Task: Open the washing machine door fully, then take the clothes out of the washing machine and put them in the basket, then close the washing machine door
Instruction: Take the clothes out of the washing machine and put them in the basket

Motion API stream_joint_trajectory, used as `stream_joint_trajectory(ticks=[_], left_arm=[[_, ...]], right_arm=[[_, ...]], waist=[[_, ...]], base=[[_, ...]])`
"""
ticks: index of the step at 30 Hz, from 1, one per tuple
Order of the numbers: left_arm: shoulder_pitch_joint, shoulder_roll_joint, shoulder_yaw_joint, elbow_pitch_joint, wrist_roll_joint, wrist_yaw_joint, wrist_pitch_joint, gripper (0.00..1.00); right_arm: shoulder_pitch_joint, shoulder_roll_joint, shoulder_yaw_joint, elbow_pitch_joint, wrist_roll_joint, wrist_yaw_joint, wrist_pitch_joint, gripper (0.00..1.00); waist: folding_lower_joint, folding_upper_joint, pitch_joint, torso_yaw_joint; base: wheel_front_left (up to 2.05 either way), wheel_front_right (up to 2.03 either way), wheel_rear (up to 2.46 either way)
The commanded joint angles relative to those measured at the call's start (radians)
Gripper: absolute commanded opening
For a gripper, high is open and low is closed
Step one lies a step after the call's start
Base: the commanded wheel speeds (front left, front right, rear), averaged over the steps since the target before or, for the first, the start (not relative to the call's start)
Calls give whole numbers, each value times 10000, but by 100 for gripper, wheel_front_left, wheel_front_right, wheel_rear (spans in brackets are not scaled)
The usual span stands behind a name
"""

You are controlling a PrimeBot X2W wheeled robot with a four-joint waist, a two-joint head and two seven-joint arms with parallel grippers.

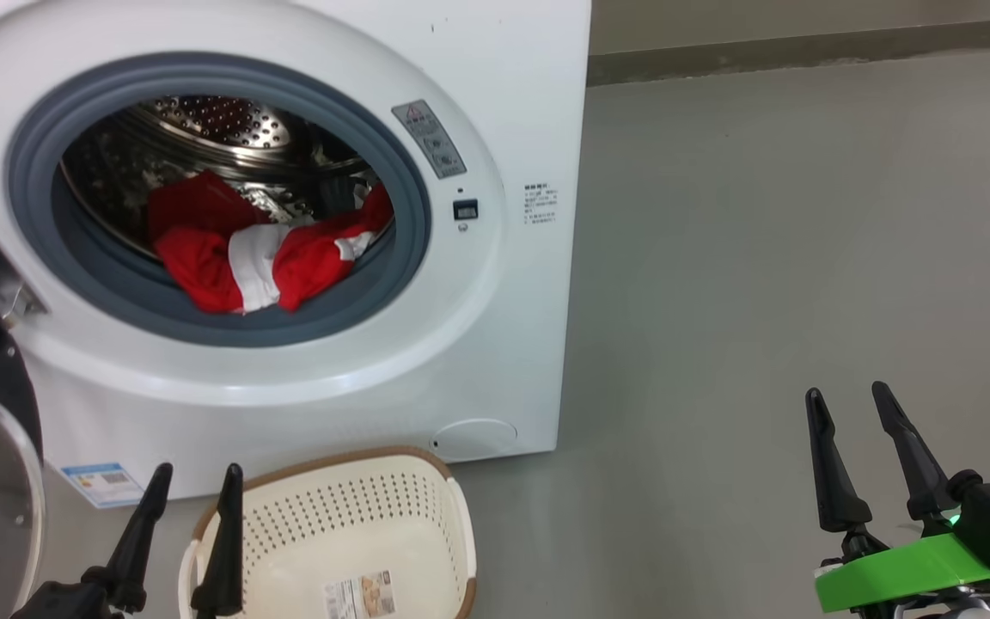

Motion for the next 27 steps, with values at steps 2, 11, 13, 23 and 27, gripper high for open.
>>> stream_joint_trajectory(ticks=[2, 11, 13, 23, 27], left_arm=[[-279, 246, 304, -213, 16, -51, -51, 100], [-302, 199, 391, -51, 125, -53, -51, 100], [-313, 184, 407, -17, 145, -53, -51, 100], [-350, 91, 408, 33, 181, -55, -51, 100], [-356, 72, 373, 88, 176, -55, -51, 100]], right_arm=[[-197, -81, 167, -189, 20, 75, -63, 100], [-221, -81, 199, -156, 44, 75, -63, 100], [-237, -81, 219, -153, 49, 75, -63, 100], [-275, -81, 338, -108, 70, 75, -63, 100], [-252, -81, 355, -111, 69, 75, -63, 100]], waist=[[0, 0, 1, -2], [0, 0, -1, -17], [0, 0, 1, -33], [0, 0, -57, -71], [0, 0, -91, -35]], base=[[107, -107, 0], [35, -35, 0], [0, 0, 0], [0, 0, 0], [0, 0, 0]])
